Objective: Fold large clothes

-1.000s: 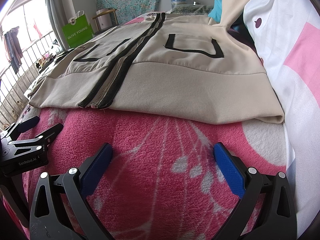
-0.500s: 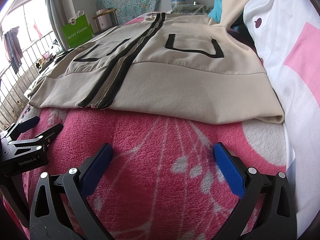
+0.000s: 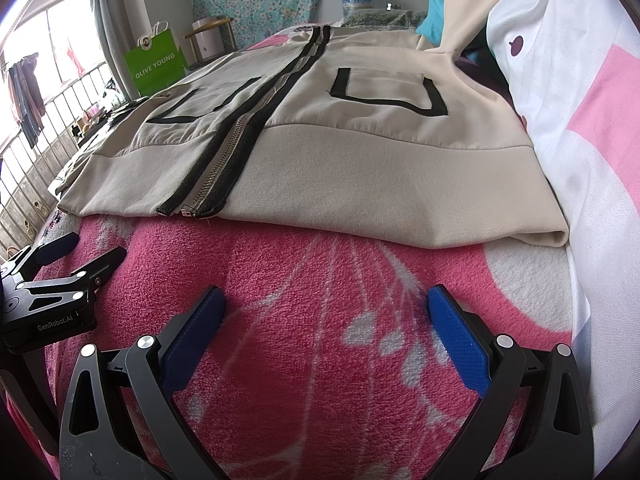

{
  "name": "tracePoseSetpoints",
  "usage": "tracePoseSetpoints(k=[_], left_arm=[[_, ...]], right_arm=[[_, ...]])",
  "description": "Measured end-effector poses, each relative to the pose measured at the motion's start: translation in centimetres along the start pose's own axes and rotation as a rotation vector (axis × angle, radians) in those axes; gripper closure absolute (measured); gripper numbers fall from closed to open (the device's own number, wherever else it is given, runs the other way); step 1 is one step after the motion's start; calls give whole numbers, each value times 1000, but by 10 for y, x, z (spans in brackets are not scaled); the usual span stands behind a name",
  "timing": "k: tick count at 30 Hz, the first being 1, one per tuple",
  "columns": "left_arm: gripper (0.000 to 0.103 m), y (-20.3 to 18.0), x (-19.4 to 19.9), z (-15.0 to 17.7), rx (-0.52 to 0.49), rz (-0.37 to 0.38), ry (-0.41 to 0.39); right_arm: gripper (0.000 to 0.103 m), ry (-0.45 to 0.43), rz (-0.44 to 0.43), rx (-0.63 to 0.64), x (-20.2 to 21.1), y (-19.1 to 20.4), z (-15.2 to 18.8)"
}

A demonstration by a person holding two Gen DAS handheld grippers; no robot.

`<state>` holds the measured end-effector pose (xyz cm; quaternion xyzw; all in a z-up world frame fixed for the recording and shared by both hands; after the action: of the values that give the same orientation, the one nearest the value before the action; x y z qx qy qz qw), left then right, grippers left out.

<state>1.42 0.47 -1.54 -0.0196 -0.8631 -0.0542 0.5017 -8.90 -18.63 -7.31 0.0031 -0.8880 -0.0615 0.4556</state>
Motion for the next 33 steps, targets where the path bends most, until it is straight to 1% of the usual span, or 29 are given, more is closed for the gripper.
tracePoseSetpoints(k=[33], left_arm=[[4, 0, 0, 0, 0, 0, 0]], right_arm=[[6, 0, 0, 0, 0, 0, 0]])
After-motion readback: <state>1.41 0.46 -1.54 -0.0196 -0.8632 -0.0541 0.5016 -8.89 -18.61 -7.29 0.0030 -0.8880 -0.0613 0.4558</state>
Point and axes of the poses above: each gripper's, at about its wrist camera, not at the fingertips, and x roughly against the way its jaws point, y to its left, z to its underside, the point moved 2 cm from there along -x, roughly the way its jaws point, and after that the axes turned 11 degrees about y, right-handed, at the moved point
